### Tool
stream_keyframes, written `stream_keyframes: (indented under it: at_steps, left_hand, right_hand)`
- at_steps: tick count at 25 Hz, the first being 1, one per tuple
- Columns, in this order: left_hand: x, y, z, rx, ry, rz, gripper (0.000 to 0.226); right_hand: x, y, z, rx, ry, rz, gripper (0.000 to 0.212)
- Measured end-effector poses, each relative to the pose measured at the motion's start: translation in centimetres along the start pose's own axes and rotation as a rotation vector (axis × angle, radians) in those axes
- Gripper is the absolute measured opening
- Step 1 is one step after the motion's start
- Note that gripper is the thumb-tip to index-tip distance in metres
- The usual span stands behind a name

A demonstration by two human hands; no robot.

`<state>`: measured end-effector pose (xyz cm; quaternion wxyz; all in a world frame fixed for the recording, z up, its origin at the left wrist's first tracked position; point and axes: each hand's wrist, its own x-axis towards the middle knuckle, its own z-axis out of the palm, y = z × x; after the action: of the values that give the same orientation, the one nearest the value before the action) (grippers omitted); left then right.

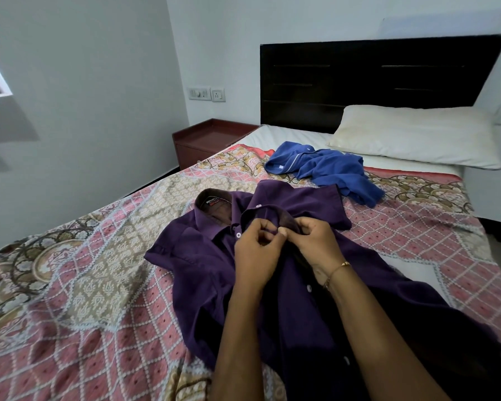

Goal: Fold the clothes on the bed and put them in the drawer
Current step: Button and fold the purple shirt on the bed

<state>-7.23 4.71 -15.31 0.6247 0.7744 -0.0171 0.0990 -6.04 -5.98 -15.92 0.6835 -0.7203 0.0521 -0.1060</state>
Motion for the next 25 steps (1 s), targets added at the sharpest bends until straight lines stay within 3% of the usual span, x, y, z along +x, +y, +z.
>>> stream_keyframes:
  at_steps: [2,8,12,16,25]
  left_hand:
    - [-0.1,-0.1,-0.2,-0.088,-0.086,-0.020,0.022]
    - [0.4,-1.1,-0.1,-0.087,0.027,-0.027,0.028]
    - [0.4,-0.6,-0.2,-0.235,0.115,-0.043,0.032]
    - [0.3,-0.3,-0.2,-0.319,0.043,-0.021,0.029]
    - [0.3,-0.1,-0.3,-0.414,0.020,-0.045,0.018]
  right_hand:
    - [-0.2,-0.2,0.1,0.089,0.011,0.030,0.014]
    - [-0.7,0.2,-0.5,0.219,-0.032,0.104,0.018]
    - [-0.8,0.2,-0.1,0.080,0.094,-0.022,0.014]
    - [-1.0,0.1,0.7,-0.122,0.100,-0.145,0.010]
    - [-1.1,-0.5,1.3,-0.233,0.190,-0.241,0.009]
